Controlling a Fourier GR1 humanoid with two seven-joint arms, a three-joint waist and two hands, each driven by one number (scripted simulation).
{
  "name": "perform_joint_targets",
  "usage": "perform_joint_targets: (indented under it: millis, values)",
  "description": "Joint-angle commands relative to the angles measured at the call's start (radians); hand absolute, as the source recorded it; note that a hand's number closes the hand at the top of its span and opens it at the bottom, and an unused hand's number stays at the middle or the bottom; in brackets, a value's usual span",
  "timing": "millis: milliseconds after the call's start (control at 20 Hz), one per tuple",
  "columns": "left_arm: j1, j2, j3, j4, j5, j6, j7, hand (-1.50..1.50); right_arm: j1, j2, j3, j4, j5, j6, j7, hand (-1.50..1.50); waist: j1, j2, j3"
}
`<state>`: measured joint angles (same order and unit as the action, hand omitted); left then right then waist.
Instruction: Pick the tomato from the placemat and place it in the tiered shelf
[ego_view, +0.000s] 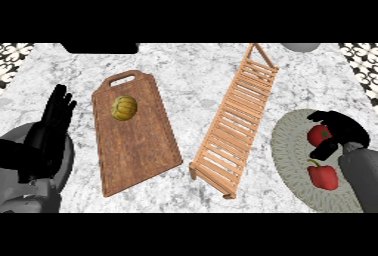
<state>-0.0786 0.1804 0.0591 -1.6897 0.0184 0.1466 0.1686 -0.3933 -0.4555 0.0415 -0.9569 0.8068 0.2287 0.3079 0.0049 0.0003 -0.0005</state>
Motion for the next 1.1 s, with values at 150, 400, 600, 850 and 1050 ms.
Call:
perform_joint_targets:
  millis: [150, 400, 600, 850, 1050]
  values:
    - [0.031, 0.005, 0.023, -0.016, 0.015, -0.035, -0.02, 0.0, -0.035, 0.04, 0.053, 0.114, 0.135, -0.149, -0.083, 1.5, 0.005, 0.001, 0.001]
    - [0.06, 0.004, 0.017, -0.057, -0.002, -0.022, 0.008, 0.0, 0.058, -0.035, 0.099, 0.013, 0.143, -0.165, -0.313, 1.5, -0.003, -0.003, 0.001]
    - [0.018, -0.023, -0.009, -0.02, -0.015, -0.007, 0.008, 0.0, 0.052, 0.027, 0.373, -0.141, 0.208, -0.098, -0.632, 1.5, 0.006, -0.008, 0.001]
    - [0.028, -0.019, 0.009, -0.008, -0.034, 0.017, -0.001, 0.0, 0.185, -0.064, 0.482, -0.32, 0.162, -0.094, -0.933, 1.5, -0.044, -0.013, 0.0]
    - [0.083, -0.023, 0.009, -0.06, -0.023, 0.01, 0.006, 0.0, 0.312, -0.213, 0.438, -0.55, 0.044, -0.013, -1.041, 1.5, -0.046, -0.017, -0.001]
